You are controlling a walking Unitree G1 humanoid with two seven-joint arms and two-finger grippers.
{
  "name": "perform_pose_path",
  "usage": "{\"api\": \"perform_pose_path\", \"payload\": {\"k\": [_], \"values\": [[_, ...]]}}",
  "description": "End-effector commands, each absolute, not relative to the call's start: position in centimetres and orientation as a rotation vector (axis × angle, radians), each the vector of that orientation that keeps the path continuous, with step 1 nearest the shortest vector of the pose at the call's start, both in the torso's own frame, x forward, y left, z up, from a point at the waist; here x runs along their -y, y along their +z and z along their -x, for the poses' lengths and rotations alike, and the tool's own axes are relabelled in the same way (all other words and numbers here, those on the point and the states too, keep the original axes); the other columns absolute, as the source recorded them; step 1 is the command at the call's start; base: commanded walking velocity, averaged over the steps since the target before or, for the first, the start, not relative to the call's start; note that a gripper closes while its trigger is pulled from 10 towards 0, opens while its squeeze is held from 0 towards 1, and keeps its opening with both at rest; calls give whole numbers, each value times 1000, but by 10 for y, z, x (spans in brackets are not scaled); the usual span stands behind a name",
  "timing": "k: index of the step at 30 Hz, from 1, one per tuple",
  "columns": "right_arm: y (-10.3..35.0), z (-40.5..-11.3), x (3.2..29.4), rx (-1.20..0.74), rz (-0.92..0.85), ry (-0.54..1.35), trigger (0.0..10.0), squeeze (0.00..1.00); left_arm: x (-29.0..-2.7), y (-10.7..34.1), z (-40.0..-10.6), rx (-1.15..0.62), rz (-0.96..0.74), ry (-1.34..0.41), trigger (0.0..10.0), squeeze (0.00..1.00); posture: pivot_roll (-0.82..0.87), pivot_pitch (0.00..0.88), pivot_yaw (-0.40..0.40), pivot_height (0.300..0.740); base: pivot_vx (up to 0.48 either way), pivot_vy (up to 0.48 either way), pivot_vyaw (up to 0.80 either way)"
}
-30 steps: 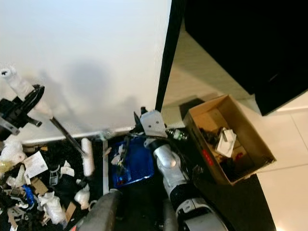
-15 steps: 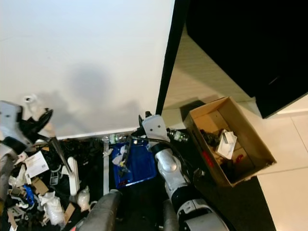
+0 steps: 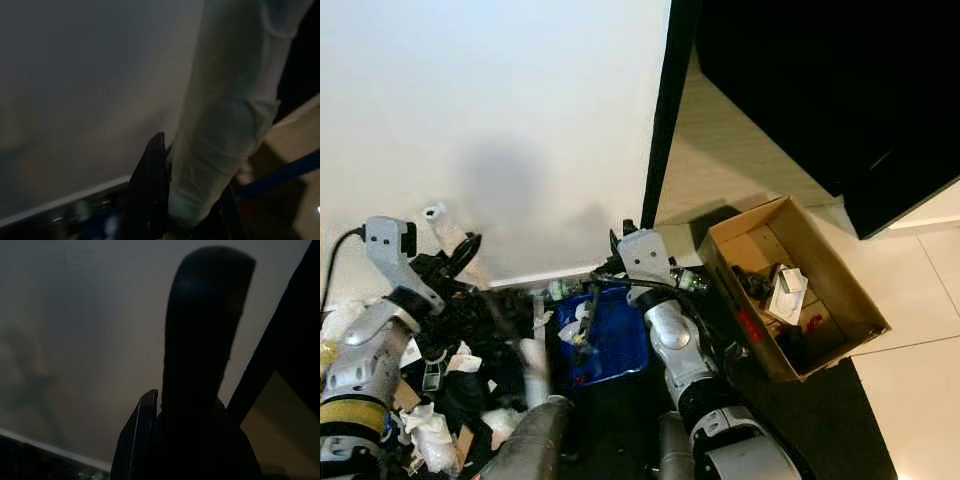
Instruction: Sweep floor
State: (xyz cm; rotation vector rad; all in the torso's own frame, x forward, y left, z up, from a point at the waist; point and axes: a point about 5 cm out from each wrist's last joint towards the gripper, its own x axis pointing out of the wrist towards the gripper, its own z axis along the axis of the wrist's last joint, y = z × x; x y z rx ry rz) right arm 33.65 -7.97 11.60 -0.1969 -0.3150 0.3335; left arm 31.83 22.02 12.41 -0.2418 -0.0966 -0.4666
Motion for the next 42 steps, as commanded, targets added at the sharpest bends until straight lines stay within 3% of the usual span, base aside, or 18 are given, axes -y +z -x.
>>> {"api": "perform_pose_path", "payload": {"k": [1, 18, 23, 29, 33, 38, 42], "values": [[119, -337, 83, 337, 212, 333, 10000, 0, -215, 121, -315, 107, 334, -491, 10000, 0, 213, 330, -5, 740, 0, 0, 0], [119, -337, 79, 331, 204, 352, 10000, 0, -213, 175, -302, 231, 301, -629, 10000, 0, 239, 325, 3, 740, 0, 0, 0], [132, -337, 85, 388, 153, 320, 10000, 0, -217, 187, -284, 186, 150, -622, 10000, 0, 257, 315, 21, 740, 0, 0, 0], [142, -330, 102, 436, 91, 263, 10000, 0, -217, 210, -258, 144, 125, -621, 10000, 0, 285, 302, 39, 740, 0, 0, 0], [138, -326, 111, 428, 82, 237, 10000, 0, -218, 218, -257, 111, 104, -593, 10000, 0, 290, 299, 43, 740, 0, 0, 0], [142, -319, 123, 417, -16, 194, 10000, 0, -238, 216, -262, -92, -89, -354, 10000, 0, 300, 273, 70, 740, 0, 0, 0], [146, -317, 124, 424, -30, 193, 10000, 0, -249, 211, -261, -148, -148, -307, 10000, 0, 298, 259, 80, 740, 0, 0, 0]]}}
